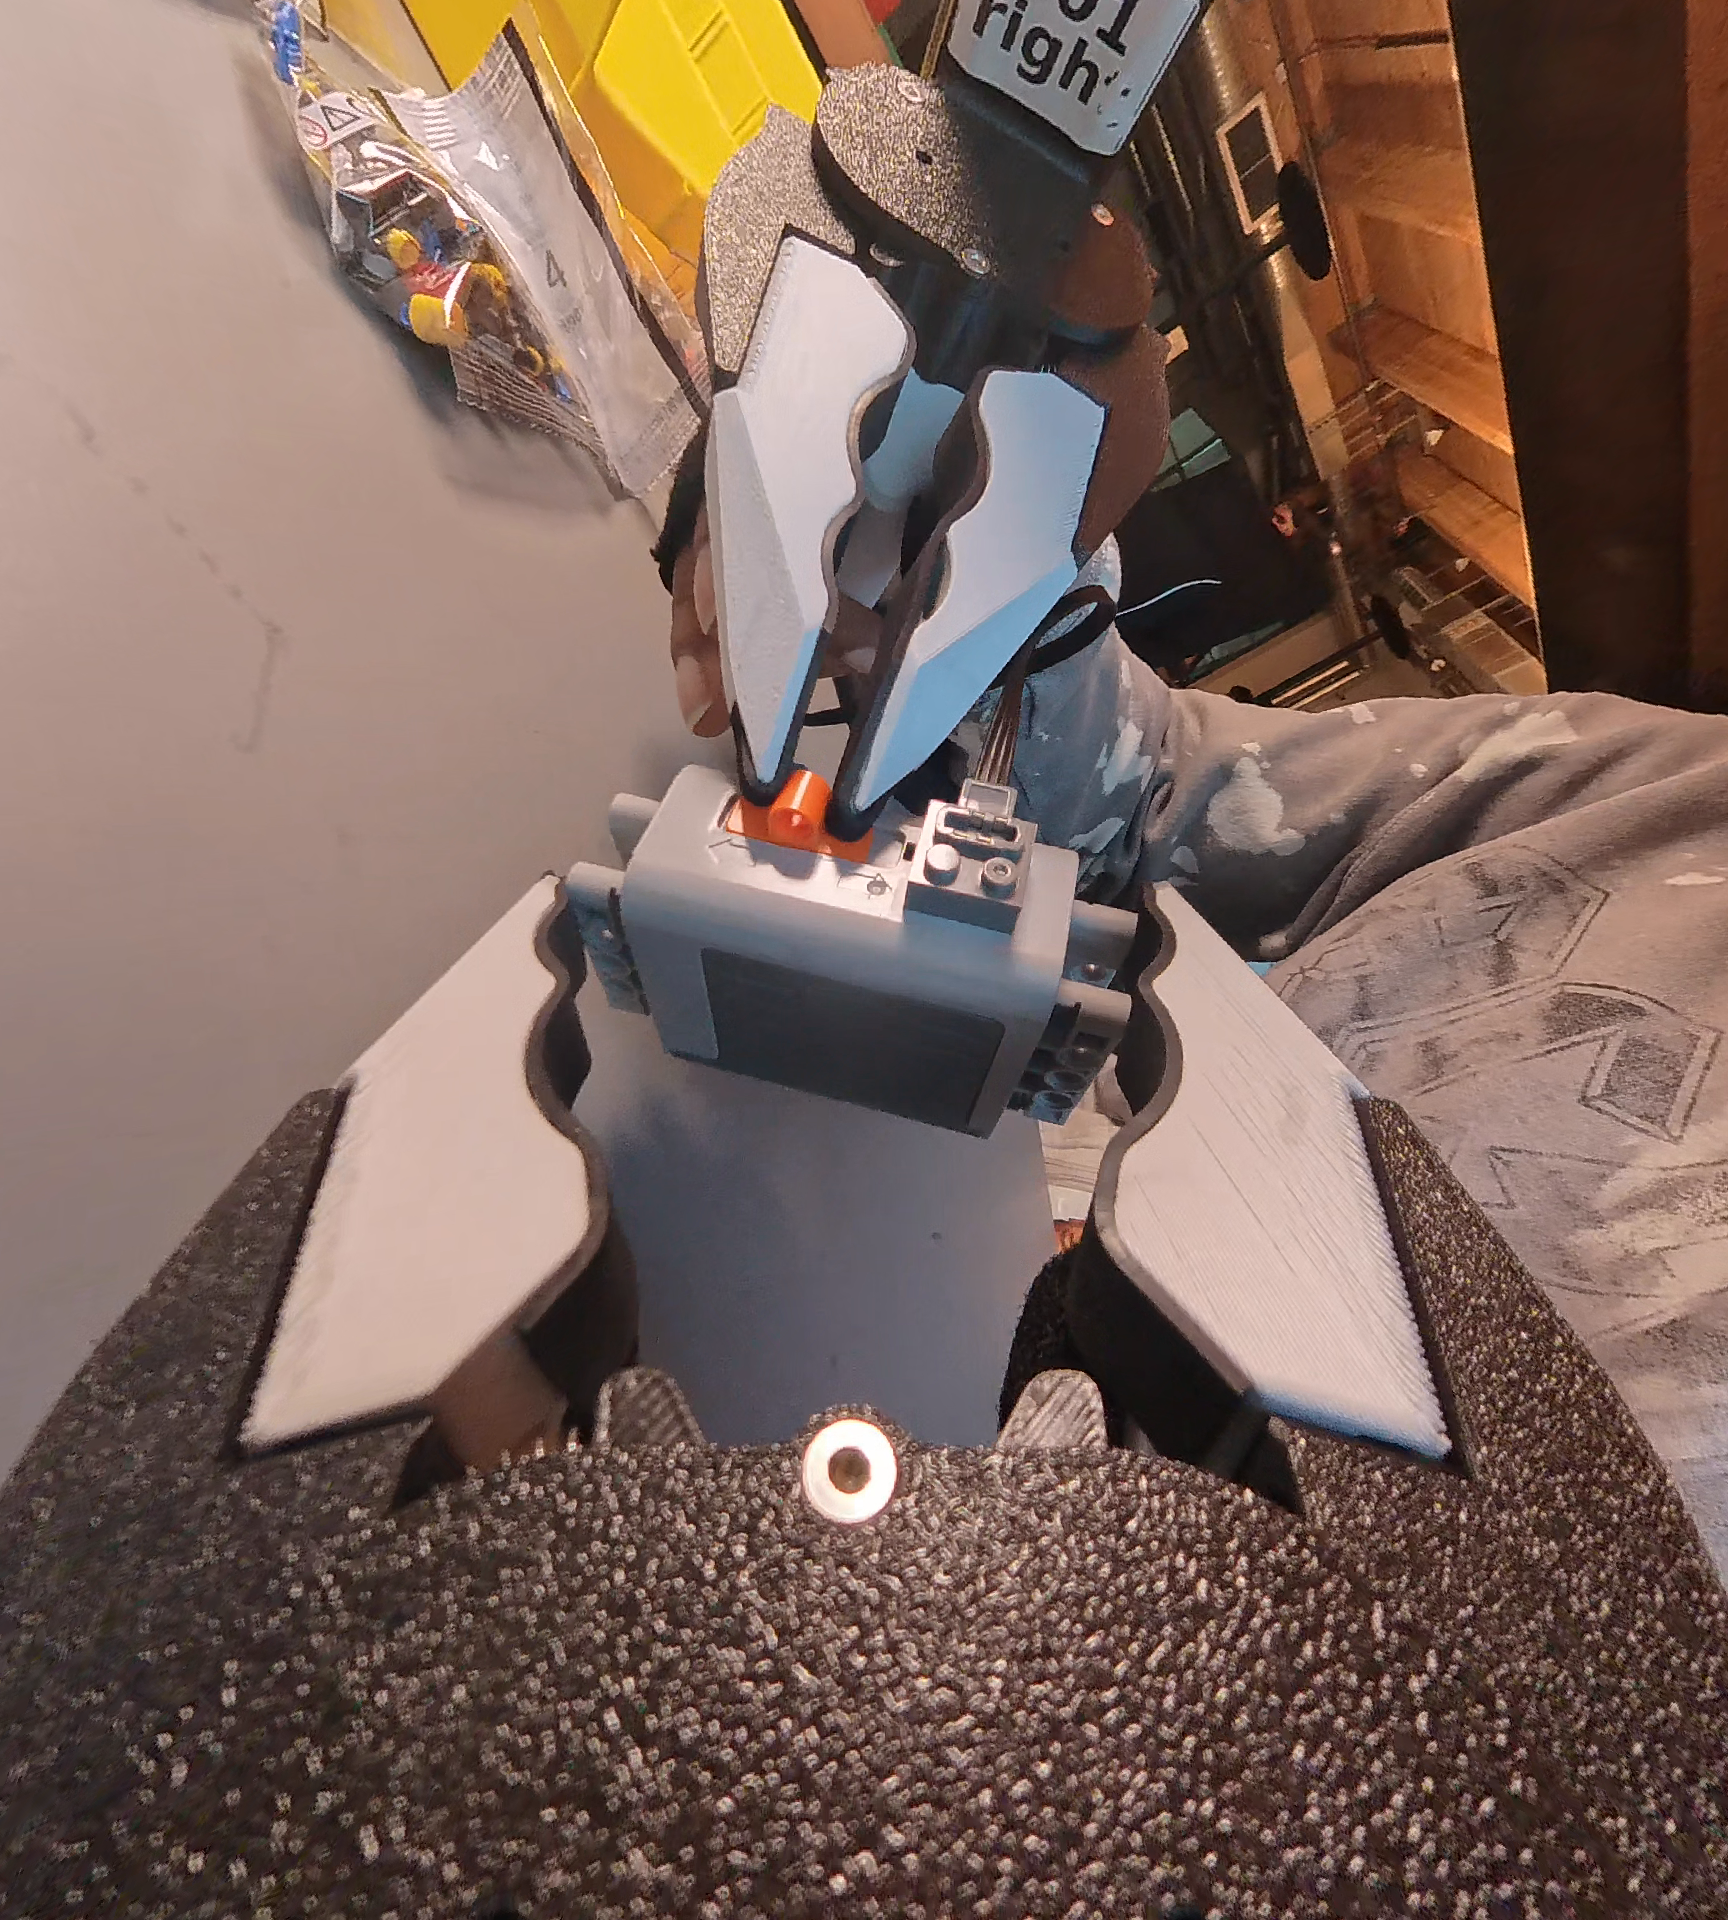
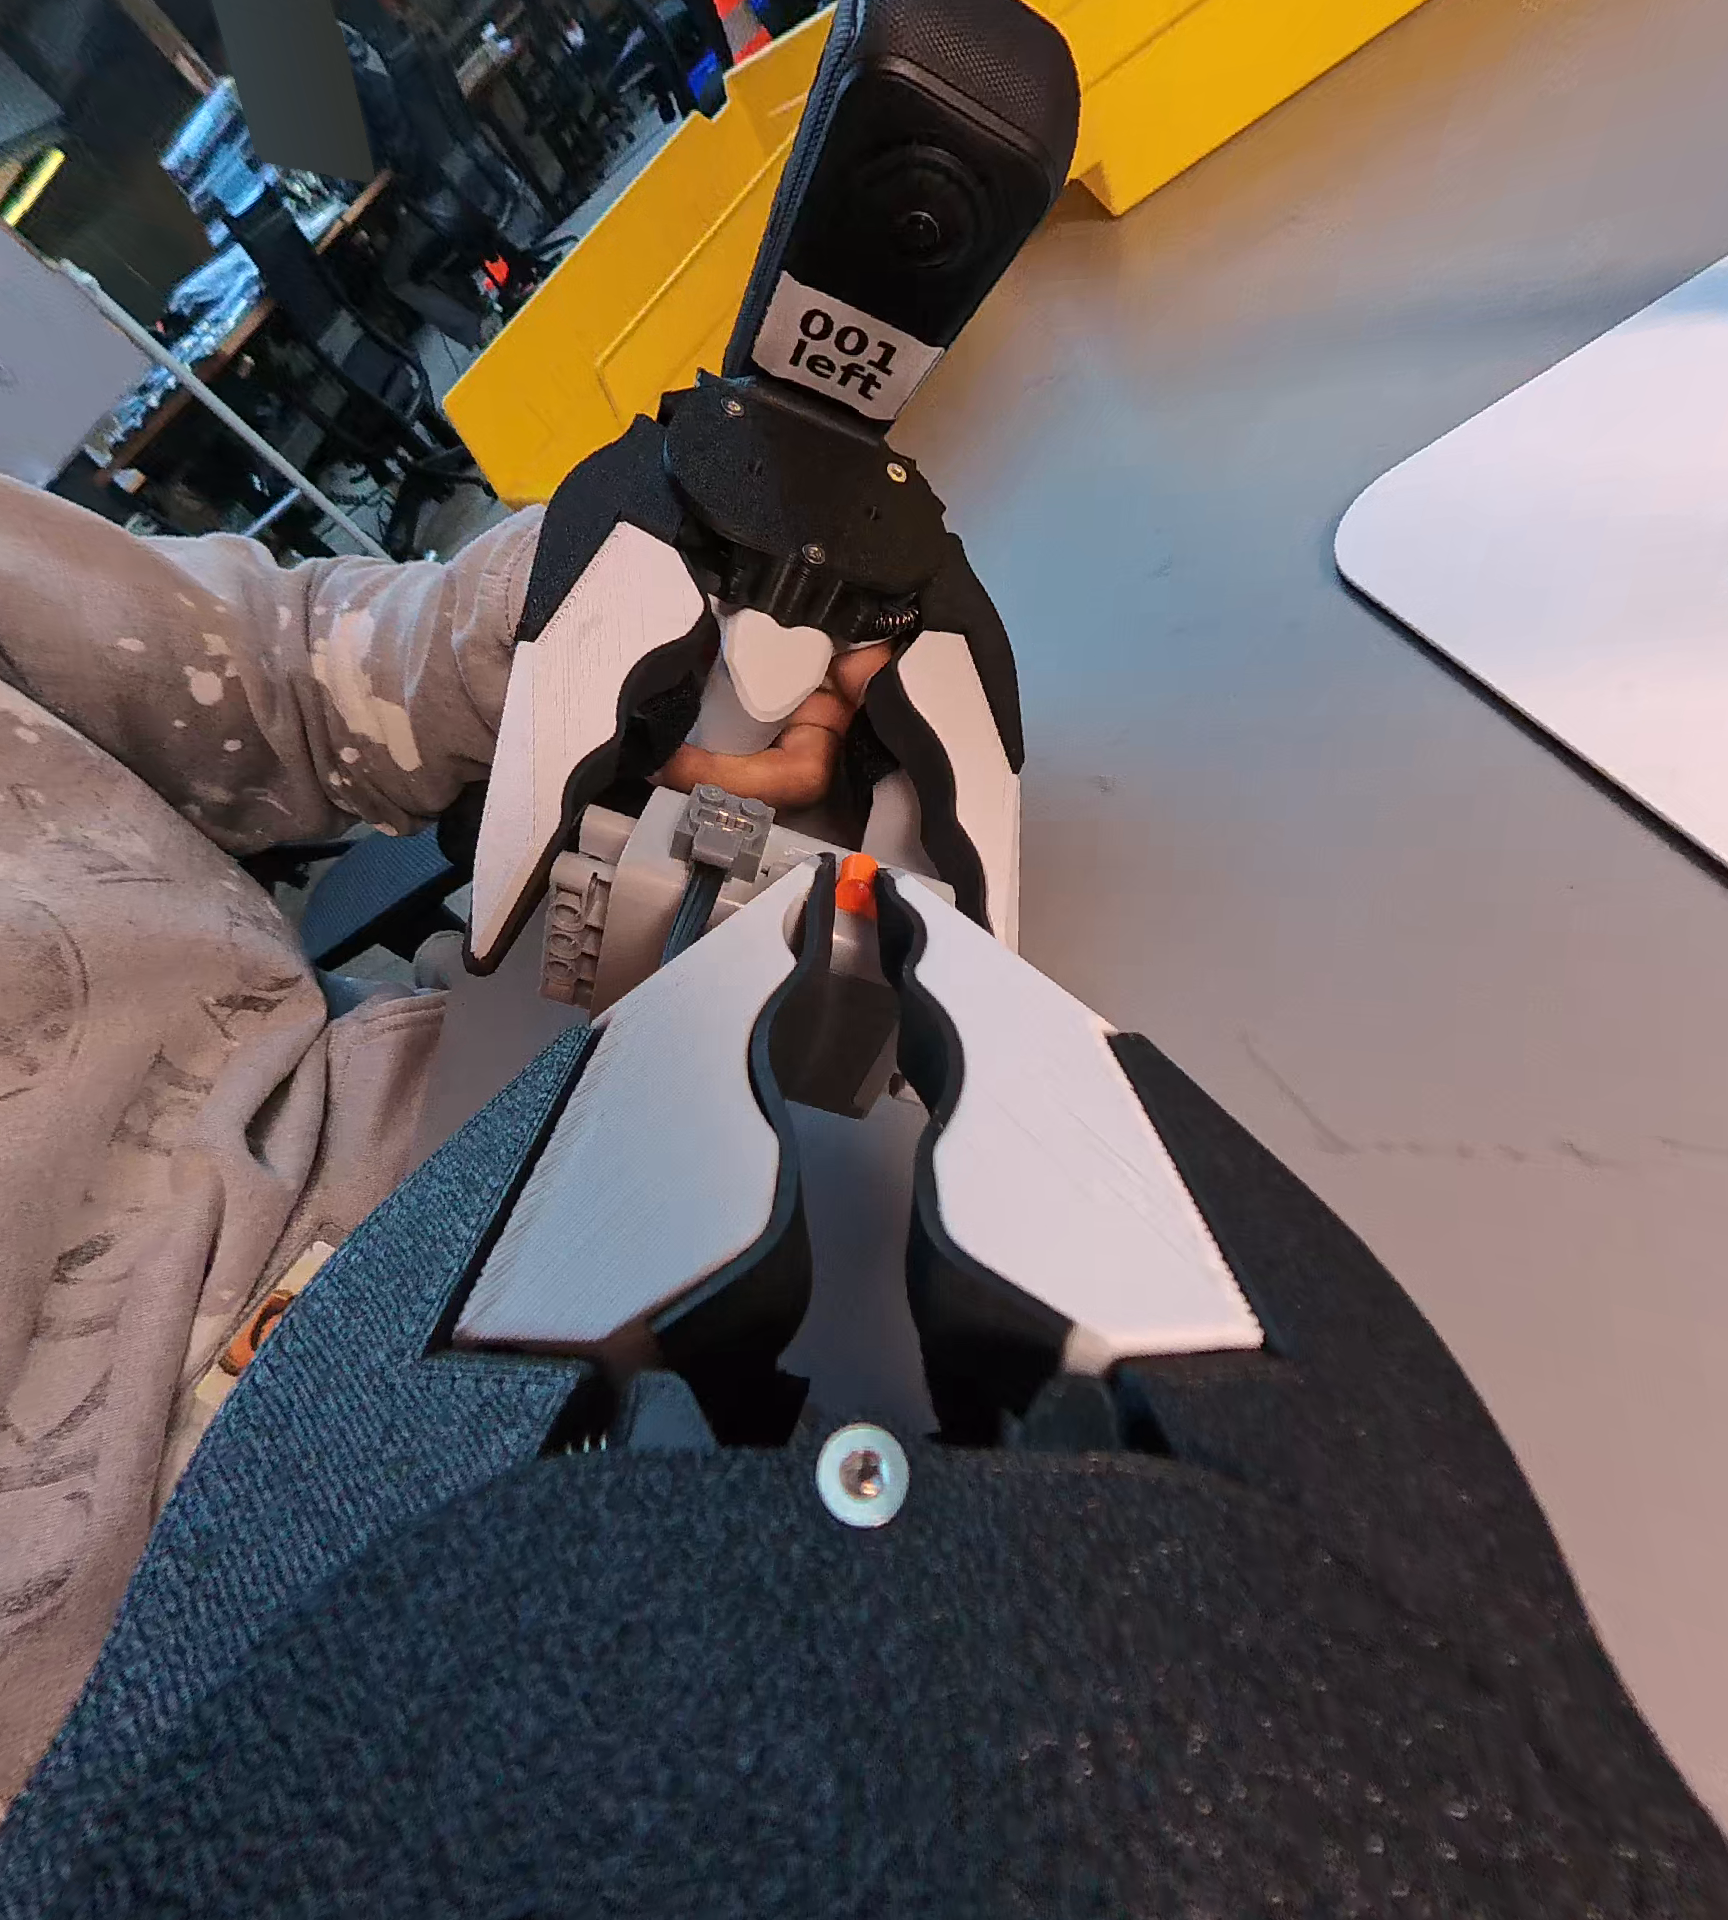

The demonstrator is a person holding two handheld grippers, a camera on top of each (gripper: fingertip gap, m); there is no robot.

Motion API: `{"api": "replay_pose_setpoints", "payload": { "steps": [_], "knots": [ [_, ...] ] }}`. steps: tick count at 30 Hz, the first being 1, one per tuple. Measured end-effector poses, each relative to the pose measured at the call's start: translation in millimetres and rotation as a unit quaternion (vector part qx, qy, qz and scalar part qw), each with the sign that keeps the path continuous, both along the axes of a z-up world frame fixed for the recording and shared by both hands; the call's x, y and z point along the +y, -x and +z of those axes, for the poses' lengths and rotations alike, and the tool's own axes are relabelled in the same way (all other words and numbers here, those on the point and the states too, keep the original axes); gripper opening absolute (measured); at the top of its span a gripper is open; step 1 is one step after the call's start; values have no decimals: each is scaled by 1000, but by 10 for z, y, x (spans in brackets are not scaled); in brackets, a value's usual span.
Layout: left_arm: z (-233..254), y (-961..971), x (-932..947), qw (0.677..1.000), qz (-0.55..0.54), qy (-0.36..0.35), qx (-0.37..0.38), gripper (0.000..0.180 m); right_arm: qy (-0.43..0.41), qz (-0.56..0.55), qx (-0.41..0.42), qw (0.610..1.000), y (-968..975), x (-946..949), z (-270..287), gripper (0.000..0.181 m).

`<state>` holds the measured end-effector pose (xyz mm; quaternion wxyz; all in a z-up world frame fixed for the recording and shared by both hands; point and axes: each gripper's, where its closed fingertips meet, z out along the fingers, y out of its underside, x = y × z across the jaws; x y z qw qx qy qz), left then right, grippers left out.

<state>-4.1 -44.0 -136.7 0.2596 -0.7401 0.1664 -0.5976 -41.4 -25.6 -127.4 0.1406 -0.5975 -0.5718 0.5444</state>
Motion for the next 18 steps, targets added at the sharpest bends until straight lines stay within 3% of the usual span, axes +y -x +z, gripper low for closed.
{"api": "replay_pose_setpoints", "payload": {
  "steps": [4,8,18],
  "knots": [
    [-45,5,9,999,3,-33,35,102,-10,2,3,1000,-1,-2,-10,7],
    [-205,36,40,987,12,-95,129,102,-37,1,-12,999,-7,-1,-103,7],
    [-412,115,102,907,27,-274,318,102,-159,22,-8,987,-32,-60,-171,7]
  ]
}}
